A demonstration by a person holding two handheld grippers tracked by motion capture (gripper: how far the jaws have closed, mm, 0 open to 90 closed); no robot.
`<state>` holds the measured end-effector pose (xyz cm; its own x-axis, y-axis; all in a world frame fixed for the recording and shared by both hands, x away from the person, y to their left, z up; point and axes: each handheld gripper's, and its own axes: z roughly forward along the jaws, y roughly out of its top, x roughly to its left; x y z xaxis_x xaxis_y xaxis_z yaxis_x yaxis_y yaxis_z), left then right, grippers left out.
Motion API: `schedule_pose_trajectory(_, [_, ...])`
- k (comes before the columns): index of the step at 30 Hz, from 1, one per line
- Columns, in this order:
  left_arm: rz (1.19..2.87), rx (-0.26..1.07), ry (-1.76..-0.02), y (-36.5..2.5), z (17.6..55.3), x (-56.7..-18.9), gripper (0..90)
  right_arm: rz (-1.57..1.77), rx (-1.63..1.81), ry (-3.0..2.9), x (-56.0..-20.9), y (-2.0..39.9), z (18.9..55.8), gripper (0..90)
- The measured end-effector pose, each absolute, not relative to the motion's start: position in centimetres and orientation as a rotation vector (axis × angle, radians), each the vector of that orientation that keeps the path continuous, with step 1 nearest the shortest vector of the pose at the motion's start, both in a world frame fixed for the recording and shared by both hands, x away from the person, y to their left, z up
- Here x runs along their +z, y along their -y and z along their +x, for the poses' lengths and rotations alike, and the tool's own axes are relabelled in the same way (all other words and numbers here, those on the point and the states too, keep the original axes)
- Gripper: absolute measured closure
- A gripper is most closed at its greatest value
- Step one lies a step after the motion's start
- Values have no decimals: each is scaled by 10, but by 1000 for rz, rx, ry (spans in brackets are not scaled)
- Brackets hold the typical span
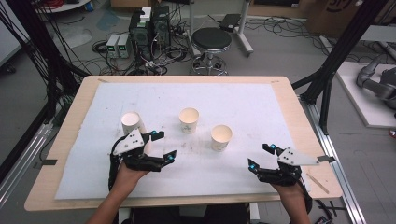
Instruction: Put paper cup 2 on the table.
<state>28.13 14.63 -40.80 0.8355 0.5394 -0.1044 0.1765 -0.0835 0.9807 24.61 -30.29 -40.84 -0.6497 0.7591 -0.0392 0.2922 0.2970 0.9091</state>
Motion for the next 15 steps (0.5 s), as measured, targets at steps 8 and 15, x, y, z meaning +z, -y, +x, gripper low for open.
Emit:
schedule_pose_trajectory(8, [1632,351,-570,-168,261,-411,159,918,1298,-2095,-407,299,237,216])
schedule_pose_trajectory(15, [1619,381,-585,-181,255,-415,161,916,1285,-2094,-406,295,237,216])
